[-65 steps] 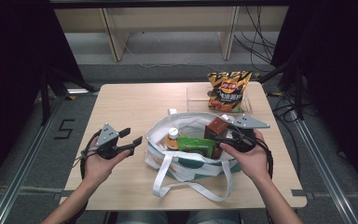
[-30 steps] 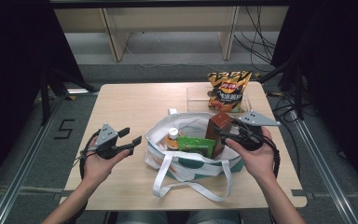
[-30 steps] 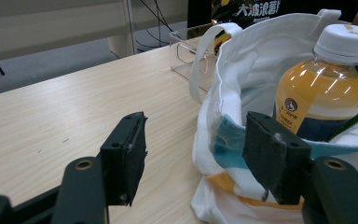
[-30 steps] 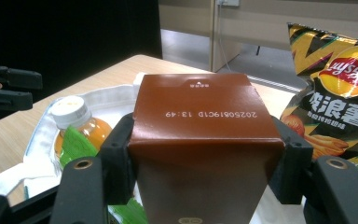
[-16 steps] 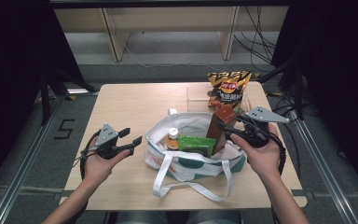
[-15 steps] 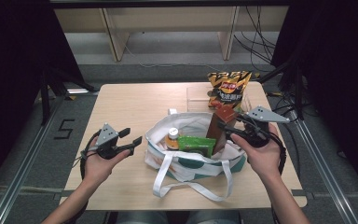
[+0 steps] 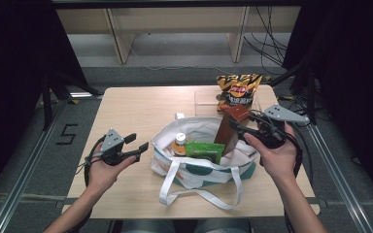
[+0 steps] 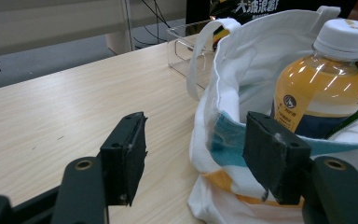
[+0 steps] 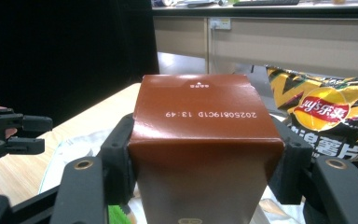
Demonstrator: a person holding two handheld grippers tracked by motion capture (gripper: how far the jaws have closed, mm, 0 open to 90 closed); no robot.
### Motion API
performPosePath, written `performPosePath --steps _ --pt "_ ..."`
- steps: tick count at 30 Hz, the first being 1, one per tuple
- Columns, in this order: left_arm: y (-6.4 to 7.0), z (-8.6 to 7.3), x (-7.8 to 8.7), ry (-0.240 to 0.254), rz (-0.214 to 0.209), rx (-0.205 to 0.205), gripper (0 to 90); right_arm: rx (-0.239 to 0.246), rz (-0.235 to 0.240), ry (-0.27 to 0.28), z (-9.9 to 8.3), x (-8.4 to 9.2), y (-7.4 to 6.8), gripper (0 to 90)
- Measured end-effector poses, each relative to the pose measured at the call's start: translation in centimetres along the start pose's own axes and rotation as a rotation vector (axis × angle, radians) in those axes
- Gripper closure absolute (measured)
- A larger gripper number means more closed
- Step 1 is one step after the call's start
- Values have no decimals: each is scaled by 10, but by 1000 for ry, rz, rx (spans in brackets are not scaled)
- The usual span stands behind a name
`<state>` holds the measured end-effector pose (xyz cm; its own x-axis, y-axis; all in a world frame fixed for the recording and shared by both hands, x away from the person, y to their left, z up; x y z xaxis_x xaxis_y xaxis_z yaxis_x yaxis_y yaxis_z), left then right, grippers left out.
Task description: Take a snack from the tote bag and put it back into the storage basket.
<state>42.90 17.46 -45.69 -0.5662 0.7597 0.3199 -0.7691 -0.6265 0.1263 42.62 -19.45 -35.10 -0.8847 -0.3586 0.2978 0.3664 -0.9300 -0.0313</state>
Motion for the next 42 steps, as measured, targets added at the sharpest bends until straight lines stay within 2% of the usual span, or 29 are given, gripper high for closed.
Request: performPosePath --steps 2,5,10,16,21,22,25,26,27,31,33,39,42 --pt "0 0 0 -1 2 -2 387 5 -6 7 3 2 1 390" --pt "0 0 0 -1 3 0 387 -23 -10 6 6 5 1 391" --pt "0 1 0 1 1 -1 387 -7 -16 20 12 9 7 391" --pt "-1 1 0 3 -3 4 387 -19 -37 28 18 13 12 391" --pt "-1 2 1 10 -2 5 387 -41 -32 35 22 17 16 392" --pt "-1 2 1 12 -4 4 387 -32 -28 37 23 18 17 391" --pt "-2 2 1 10 -1 4 387 -41 -41 36 25 21 19 391" --pt "-2 2 1 11 -2 6 387 -30 -44 47 26 21 21 391" --pt "-1 1 1 9 -3 6 387 -53 -46 32 27 23 20 391" --pt "-1 2 1 12 -5 4 387 -36 -56 53 30 27 26 392" --pt "-1 3 1 16 -3 5 387 -53 -58 53 32 29 27 392" --pt "-1 2 1 4 0 1 387 -46 -78 72 37 34 36 392" --pt "-1 2 1 10 -5 0 387 -60 -96 81 43 38 38 392"
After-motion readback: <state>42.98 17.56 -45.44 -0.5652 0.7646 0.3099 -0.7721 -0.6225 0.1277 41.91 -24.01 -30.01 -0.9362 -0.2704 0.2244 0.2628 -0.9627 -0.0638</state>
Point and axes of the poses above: each handheld gripper's, and its own axes: x roughly backward along the jaws, z roughly out of its top, y roughly to its right, the point moved 5 cm from there along -x, roughly forward along the jaws, and after that the axes turned 15 degrees about -z, right-handed, at the moved point
